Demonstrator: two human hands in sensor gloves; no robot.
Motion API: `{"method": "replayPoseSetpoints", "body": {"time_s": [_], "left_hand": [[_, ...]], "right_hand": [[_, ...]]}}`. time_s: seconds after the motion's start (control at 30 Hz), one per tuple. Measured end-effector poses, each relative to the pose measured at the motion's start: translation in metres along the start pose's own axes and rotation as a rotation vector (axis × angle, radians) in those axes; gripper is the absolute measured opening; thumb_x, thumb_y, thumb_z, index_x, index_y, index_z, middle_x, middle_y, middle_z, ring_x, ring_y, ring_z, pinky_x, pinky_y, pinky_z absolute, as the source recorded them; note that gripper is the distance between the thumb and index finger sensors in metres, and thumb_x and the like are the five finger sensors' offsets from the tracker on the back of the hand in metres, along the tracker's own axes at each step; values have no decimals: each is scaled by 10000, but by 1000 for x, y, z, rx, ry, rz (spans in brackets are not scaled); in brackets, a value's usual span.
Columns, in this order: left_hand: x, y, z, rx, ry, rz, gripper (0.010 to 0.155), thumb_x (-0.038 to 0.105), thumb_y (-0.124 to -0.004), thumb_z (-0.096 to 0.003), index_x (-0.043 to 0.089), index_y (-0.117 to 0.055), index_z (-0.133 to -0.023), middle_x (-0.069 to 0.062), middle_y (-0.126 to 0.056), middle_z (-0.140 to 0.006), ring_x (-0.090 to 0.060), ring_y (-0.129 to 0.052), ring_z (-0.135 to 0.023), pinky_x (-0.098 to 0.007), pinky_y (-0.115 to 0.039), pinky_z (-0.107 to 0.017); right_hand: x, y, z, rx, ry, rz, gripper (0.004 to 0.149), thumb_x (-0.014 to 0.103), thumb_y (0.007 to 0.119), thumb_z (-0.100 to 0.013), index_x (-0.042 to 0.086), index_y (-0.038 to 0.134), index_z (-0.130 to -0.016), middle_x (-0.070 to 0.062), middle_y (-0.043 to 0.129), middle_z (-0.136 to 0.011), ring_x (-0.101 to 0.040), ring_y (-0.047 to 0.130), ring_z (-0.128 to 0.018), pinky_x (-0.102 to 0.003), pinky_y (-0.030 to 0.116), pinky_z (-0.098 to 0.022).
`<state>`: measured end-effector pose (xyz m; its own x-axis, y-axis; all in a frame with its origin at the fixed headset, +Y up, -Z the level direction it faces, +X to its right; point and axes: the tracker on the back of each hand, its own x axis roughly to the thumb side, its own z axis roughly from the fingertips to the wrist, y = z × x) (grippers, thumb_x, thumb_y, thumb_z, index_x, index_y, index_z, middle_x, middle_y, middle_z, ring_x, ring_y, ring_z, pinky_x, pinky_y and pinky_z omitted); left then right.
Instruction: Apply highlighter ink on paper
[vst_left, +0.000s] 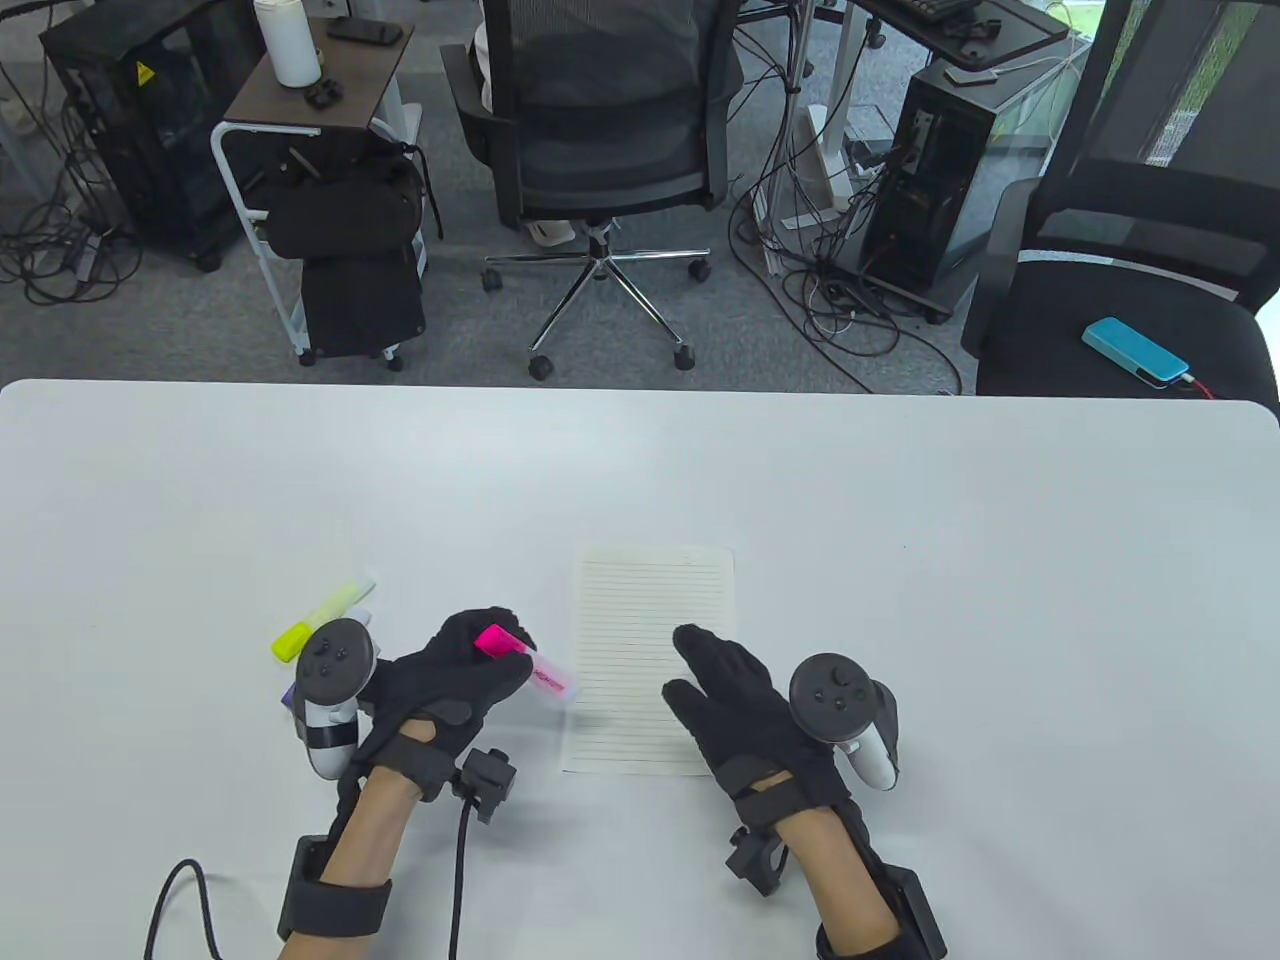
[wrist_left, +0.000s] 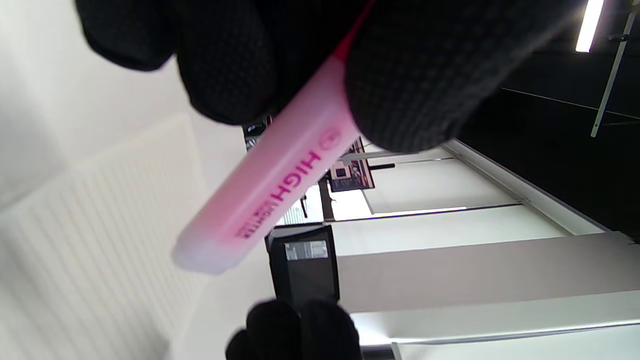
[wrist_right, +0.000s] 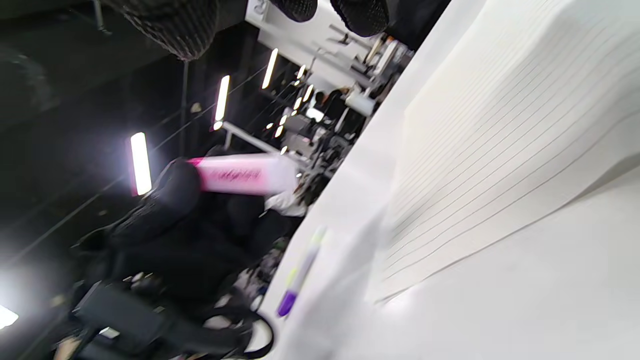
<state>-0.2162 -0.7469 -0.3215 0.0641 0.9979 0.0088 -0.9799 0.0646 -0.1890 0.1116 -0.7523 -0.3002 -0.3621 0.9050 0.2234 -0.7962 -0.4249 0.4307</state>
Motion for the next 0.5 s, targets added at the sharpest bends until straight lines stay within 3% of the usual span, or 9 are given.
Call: {"method": "replayPoseSetpoints", "body": {"time_s": [0.17, 0.27, 0.3, 0.37, 0.5], "left_hand": [[-8, -35, -2, -122, -59, 145, 566, 382, -973, -360, 243, -749, -860, -20, -917, -843, -230, -956, -646, -550, -763, -587], [-4, -48, 2, -134, -74, 148, 564, 389, -958, -369, 247, -730, -865, -29, -889, -869, -245, -932, -680, -564, -737, -602], [-4, -49, 2, -135, -75, 147, 564, 391, -954, -374, 243, -725, -868, -41, -873, -887, -258, -921, -700, -572, -725, -608], [-1, -50, 4, -133, -89, 97, 563, 402, -947, -379, 242, -721, -870, -61, -847, -914, -279, -900, -730, -586, -706, -617], [10, -44, 5, -111, -158, -216, 577, 523, -914, -384, 253, -745, -865, -78, -811, -951, -307, -873, -765, -606, -682, -628]], "right_hand": [[9, 16, -3, 25, -84, 62, 724, 504, 721, -644, 258, 293, -1173, -150, 469, -1226, -532, 393, -1099, -795, 377, -680], [13, 18, -4, -10, -143, 136, 617, 401, 734, -648, 296, 404, -1158, -125, 703, -1078, -429, 773, -902, -725, 576, -660], [13, 17, -4, -24, -149, 145, 584, 375, 733, -648, 297, 441, -1147, -109, 749, -1033, -392, 821, -842, -704, 603, -658], [14, 13, -3, -55, -180, 141, 513, 350, 759, -635, 298, 550, -1101, -89, 808, -945, -349, 858, -725, -667, 630, -656], [13, 3, -1, -96, -208, 51, 470, 348, 781, -625, 278, 629, -1064, -83, 842, -886, -327, 860, -660, -647, 638, -657]]}}
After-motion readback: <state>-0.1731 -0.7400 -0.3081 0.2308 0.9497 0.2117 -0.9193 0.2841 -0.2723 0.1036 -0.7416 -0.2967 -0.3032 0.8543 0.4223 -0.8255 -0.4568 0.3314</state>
